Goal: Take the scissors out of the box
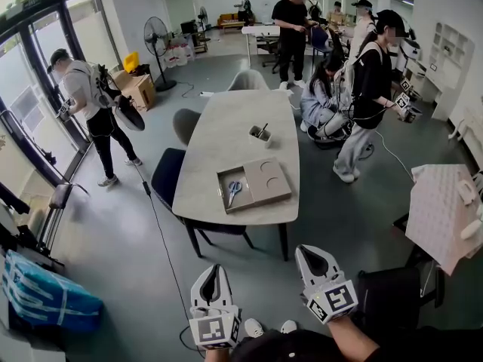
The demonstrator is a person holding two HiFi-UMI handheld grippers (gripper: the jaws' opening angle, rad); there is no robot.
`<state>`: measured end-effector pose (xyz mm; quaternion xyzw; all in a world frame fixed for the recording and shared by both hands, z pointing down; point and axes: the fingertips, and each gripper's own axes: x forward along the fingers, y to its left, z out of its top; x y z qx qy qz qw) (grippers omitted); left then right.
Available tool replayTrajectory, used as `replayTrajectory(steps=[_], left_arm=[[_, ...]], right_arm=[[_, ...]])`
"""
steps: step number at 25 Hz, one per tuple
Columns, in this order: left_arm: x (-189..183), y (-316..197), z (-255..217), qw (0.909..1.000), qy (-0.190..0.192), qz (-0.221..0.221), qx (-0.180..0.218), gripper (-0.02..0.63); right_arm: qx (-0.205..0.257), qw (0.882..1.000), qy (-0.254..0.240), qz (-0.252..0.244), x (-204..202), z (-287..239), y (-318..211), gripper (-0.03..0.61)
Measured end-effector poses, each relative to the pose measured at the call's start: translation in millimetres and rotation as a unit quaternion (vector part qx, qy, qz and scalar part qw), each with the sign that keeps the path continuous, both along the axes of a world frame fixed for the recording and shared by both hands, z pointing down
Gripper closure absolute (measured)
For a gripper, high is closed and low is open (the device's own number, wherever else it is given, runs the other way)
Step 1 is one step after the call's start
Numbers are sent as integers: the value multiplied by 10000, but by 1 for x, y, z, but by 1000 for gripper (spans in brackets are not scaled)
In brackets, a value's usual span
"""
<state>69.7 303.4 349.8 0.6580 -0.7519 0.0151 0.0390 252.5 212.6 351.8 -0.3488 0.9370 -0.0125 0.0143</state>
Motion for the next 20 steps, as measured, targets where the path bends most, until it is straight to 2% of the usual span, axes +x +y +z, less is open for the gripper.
replayTrajectory(steps=[15, 20], left_arm=[[-39, 8, -1, 9996, -19, 289, 68, 597], [-54, 7, 1, 9994, 5, 326, 82, 597]], right_arm=[[-73, 9993, -37, 352, -33, 6, 6, 583], [-124, 9994, -42, 329, -49, 10, 8, 583]])
